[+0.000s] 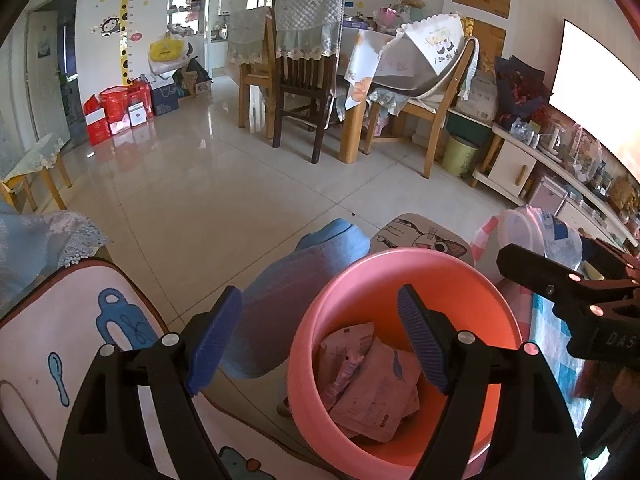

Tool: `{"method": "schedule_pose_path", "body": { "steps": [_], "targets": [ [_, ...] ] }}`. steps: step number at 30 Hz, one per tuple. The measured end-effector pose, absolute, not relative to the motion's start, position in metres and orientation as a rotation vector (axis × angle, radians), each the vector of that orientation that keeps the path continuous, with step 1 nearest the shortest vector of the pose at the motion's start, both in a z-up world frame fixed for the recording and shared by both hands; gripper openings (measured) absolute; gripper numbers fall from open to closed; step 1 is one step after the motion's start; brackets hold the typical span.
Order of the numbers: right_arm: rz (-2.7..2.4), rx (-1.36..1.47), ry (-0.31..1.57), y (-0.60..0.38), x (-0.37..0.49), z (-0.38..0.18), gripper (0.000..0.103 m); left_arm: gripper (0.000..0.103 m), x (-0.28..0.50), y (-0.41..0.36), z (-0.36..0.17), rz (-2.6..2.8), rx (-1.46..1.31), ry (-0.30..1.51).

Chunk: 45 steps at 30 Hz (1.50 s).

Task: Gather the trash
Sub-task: 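Open the right gripper to drop the clear printed bag into the bucket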

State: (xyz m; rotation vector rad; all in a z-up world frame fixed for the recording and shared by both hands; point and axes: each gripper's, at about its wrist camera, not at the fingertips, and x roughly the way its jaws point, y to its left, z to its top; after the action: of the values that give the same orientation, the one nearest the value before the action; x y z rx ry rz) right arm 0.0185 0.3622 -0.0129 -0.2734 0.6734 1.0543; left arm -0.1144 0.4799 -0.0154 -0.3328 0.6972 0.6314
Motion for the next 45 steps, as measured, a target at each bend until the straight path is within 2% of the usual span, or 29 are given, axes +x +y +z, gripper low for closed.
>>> {"method": "schedule_pose_path", "body": {
  "steps": [4, 8, 19, 25, 26, 27, 28, 33, 37, 45],
  "targets": [
    [1.044, -0.348, 0.617, 0.365, 0.009, -0.010, 0.099, 0.080, -0.116, 0.481, -0.015, 0.639, -0.340, 0.694],
    [1.089, -0.376, 0.640, 0.372, 0.004, -0.013, 0.099, 0.080, -0.119, 0.482, -0.017, 0.644, -0.343, 0.696],
    [1.148, -0.282, 0.667, 0.361, 0.007, -0.010, 0.099, 0.080, -0.123, 0.490, -0.016, 0.682, -0.363, 0.678],
    [1.166, -0.271, 0.622, 0.350, 0.000, -0.005, 0.099, 0.080, -0.089, 0.510, 0.012, 0.757, -0.328, 0.637],
    [1.172, -0.272, 0.612, 0.348, -0.002, -0.004, 0.099, 0.082, -0.081, 0.512, 0.019, 0.778, -0.320, 0.622],
    [1.178, -0.275, 0.598, 0.347, -0.006, -0.002, 0.099, 0.090, -0.074, 0.513, 0.026, 0.793, -0.315, 0.604],
    [1.184, -0.276, 0.592, 0.346, -0.008, -0.001, 0.099, 0.092, -0.065, 0.513, 0.032, 0.811, -0.301, 0.584],
    [1.212, -0.317, 0.569, 0.345, -0.018, 0.006, 0.099, 0.092, -0.017, 0.497, 0.045, 0.747, -0.181, 0.612],
    [1.202, -0.336, 0.565, 0.341, -0.013, 0.005, 0.099, 0.092, -0.043, 0.475, 0.064, 0.581, -0.137, 0.545],
    [1.211, -0.342, 0.581, 0.344, -0.011, -0.006, 0.099, 0.092, -0.072, 0.443, 0.062, 0.361, -0.064, 0.676]
  ]
}}
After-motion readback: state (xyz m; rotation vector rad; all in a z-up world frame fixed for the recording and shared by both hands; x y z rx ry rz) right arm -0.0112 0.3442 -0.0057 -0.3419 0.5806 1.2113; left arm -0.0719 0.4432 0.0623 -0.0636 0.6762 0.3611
